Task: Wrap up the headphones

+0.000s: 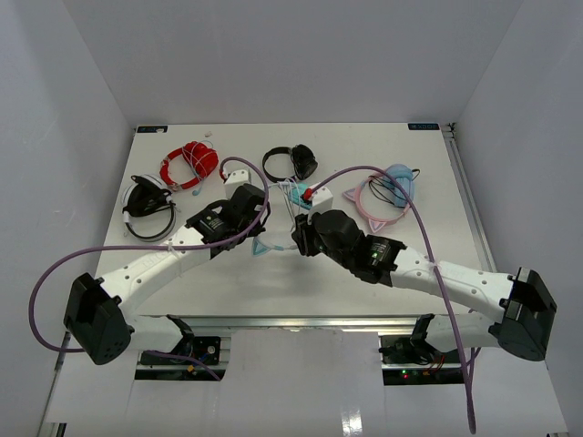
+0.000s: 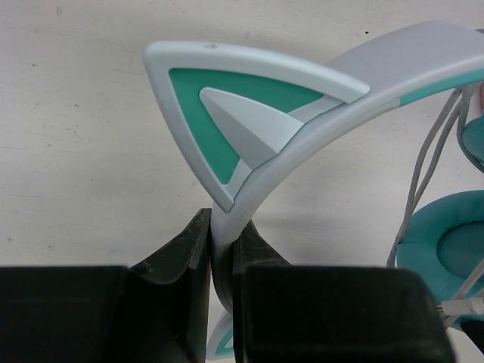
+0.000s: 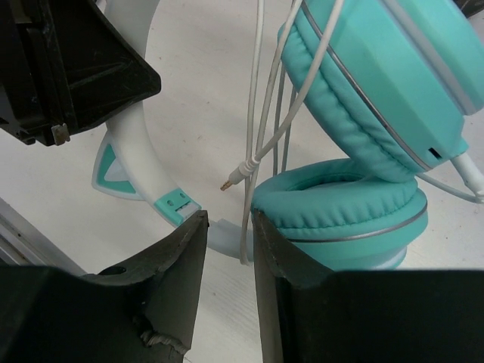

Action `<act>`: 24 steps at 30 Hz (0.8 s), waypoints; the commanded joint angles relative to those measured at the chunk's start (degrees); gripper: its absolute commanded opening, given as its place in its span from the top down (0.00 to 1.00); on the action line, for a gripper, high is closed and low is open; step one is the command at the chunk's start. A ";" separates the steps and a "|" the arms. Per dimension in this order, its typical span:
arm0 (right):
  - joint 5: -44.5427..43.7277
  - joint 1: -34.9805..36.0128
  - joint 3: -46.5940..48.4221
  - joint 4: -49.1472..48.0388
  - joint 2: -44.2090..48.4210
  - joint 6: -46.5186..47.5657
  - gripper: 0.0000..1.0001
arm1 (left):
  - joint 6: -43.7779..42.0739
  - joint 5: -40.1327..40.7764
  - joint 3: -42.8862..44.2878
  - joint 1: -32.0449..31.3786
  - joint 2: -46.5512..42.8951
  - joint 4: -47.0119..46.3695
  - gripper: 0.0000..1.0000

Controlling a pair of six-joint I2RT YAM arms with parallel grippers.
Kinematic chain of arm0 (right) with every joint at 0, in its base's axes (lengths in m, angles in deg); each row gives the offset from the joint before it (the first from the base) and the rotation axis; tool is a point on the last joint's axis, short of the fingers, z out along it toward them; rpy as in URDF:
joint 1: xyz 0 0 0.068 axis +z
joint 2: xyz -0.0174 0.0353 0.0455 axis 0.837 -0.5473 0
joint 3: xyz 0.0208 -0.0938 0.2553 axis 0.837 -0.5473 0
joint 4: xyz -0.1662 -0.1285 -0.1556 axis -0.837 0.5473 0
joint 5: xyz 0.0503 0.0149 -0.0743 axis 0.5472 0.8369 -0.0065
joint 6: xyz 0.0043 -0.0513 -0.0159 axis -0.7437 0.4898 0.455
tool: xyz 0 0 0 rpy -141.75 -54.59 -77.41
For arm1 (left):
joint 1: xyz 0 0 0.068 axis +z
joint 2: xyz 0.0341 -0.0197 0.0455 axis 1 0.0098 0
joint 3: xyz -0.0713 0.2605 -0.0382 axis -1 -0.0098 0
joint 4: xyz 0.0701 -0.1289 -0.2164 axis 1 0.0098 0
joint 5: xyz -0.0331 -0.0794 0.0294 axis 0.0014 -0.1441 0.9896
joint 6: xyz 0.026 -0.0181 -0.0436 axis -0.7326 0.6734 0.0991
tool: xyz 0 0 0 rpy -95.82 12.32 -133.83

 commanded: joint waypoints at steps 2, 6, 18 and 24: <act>-2.09 -0.46 -0.85 6.67 4.53 0.64 0.60 | -0.20 1.97 0.56 0.21 -4.17 -2.06 1.00; 0.74 -0.46 -2.06 9.10 9.25 0.99 0.55 | -0.20 2.30 0.85 0.21 -4.25 -1.81 1.00; -2.54 -0.40 -3.80 10.13 22.87 2.42 0.56 | -0.81 2.08 0.50 0.21 -3.97 -2.12 1.00; -5.60 -0.55 -0.45 4.19 17.97 6.81 0.69 | -2.42 -0.35 -0.64 0.21 -2.91 -4.77 1.00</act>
